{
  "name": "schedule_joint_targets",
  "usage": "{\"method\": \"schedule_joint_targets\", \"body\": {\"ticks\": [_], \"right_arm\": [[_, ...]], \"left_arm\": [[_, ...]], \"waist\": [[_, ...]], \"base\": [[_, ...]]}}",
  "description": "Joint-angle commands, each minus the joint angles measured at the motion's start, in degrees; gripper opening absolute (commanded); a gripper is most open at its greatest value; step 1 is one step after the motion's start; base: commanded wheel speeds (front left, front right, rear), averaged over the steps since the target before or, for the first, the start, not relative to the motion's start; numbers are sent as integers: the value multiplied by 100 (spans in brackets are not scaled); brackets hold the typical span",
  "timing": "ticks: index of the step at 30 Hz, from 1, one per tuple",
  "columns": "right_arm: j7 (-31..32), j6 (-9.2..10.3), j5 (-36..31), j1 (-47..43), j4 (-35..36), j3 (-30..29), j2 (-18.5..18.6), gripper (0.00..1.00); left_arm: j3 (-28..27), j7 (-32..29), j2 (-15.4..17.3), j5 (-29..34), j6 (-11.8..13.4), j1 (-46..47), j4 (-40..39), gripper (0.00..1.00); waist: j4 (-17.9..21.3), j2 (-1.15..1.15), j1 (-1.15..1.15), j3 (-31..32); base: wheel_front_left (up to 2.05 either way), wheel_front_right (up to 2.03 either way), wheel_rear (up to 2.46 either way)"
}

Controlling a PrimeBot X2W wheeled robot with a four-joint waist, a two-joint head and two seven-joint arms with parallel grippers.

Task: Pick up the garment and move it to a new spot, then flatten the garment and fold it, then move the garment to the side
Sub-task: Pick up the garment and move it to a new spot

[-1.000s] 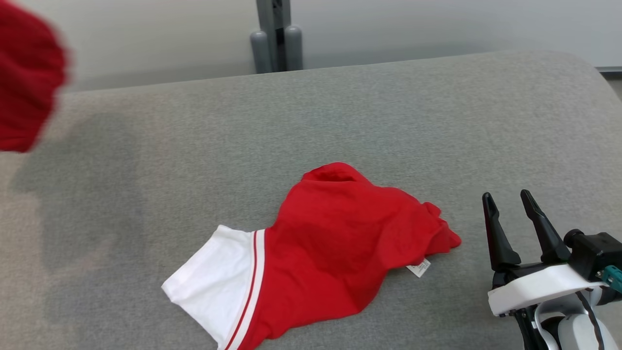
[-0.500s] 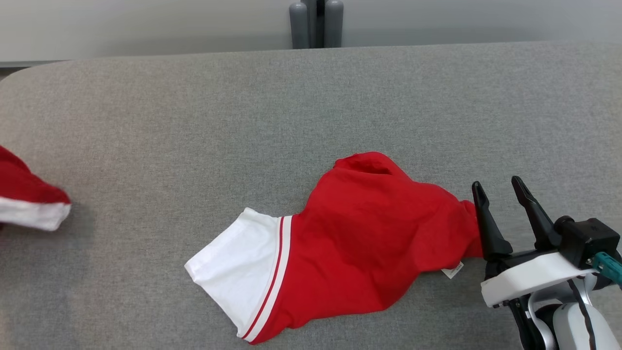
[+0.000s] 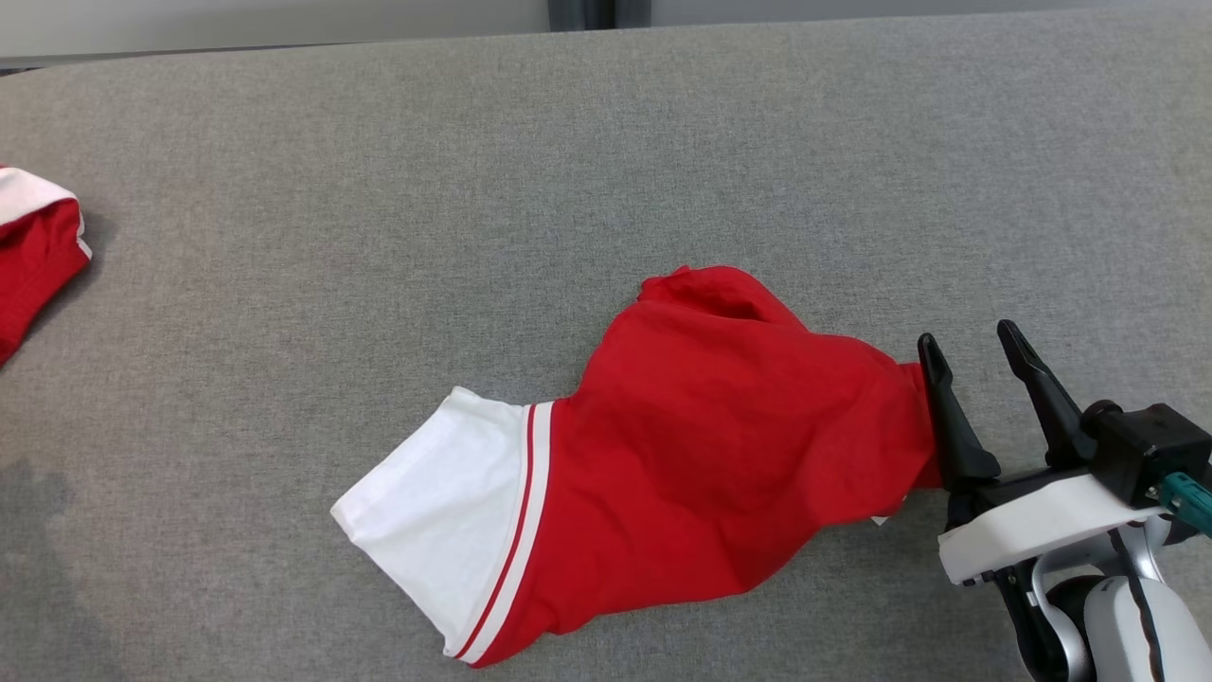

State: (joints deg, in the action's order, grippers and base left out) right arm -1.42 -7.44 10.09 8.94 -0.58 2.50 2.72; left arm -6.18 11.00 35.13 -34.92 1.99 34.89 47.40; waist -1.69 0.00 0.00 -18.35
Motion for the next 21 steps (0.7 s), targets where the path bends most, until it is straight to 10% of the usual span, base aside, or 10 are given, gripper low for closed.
{"method": "schedule_joint_targets", "body": {"ticks": [1, 15, 17, 21], "right_arm": [[22, -9, -31, 53, 37, -6, 35, 100], [-10, -8, 59, 136, -7, 25, 37, 100], [-47, -9, 78, 141, -34, -1, 37, 100], [-140, -8, 132, 87, -122, -70, 35, 100]], "left_arm": [[15, 51, -25, -22, -33, -38, 40, 0], [234, 407, -1569, -120, -508, -528, 859, 0], [144, 412, -1596, -25, -434, -607, 686, 100], [-133, 406, -1685, 204, -357, -1046, 19, 100]], "waist": [[-11, 0, 0, -20], [-192, 0, 0, 60], [-197, 0, 0, 130], [-186, 0, 0, 335]], "base": [[0, 0, 0], [0, 0, 0], [0, 0, 0], [0, 0, 0]]}}
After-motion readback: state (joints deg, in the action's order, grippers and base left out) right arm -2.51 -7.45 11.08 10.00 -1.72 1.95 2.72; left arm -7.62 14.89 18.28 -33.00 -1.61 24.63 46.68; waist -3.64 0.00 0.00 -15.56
